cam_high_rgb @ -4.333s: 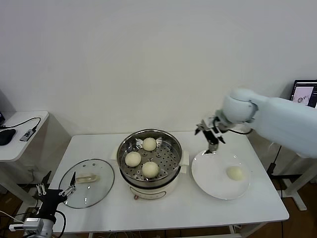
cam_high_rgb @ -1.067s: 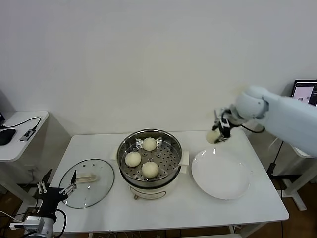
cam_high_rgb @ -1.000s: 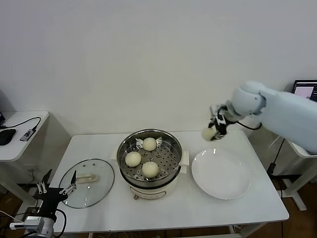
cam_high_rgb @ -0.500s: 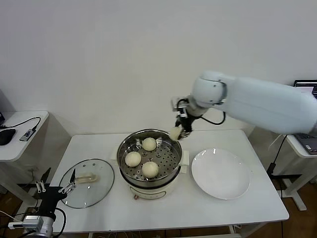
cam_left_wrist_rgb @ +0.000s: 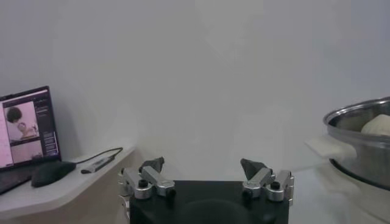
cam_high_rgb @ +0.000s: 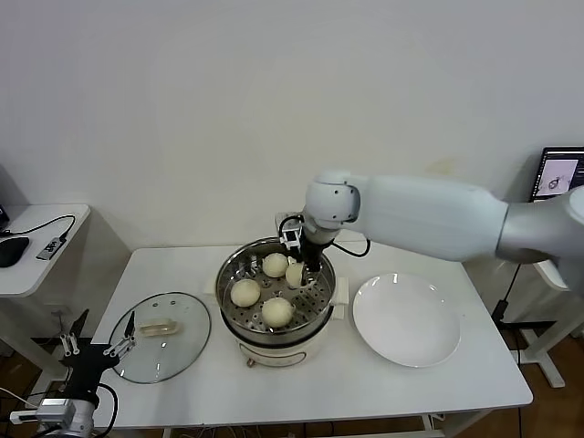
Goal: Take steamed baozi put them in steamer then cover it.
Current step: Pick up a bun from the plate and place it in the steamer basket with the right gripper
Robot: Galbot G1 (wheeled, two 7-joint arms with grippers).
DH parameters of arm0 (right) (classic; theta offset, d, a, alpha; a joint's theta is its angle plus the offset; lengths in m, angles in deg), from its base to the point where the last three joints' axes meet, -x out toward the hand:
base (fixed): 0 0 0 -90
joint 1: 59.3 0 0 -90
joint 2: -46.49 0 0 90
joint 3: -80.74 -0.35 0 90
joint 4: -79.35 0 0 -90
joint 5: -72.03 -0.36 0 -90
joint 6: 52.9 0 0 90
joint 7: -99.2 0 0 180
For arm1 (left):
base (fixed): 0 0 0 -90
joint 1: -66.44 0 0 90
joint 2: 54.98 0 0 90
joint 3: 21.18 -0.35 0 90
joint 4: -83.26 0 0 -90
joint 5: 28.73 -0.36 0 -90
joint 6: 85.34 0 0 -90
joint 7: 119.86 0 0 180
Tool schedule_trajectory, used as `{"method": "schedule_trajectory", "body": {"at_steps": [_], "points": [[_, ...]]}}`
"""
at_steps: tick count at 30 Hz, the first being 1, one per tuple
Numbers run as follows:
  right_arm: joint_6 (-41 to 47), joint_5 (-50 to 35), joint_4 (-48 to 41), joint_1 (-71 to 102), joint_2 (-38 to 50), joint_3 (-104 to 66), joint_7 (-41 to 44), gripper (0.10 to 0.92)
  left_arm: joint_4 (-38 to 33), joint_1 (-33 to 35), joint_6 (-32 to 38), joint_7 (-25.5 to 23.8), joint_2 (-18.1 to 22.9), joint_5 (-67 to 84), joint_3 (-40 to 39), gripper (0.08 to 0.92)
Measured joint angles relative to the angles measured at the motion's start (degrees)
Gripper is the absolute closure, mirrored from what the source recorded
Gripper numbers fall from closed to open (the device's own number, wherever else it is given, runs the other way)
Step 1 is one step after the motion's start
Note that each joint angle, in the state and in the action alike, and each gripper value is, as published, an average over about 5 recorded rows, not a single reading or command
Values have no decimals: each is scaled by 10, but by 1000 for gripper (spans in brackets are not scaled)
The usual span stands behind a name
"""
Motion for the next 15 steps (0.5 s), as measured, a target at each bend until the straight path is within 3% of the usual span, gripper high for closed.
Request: {"method": "schedule_trajectory", "body": {"at_steps": [15], "points": [[-5,46,-52,61,-19,-22,-10,477,5,-4,0,0,0,0,-2,177]]}}
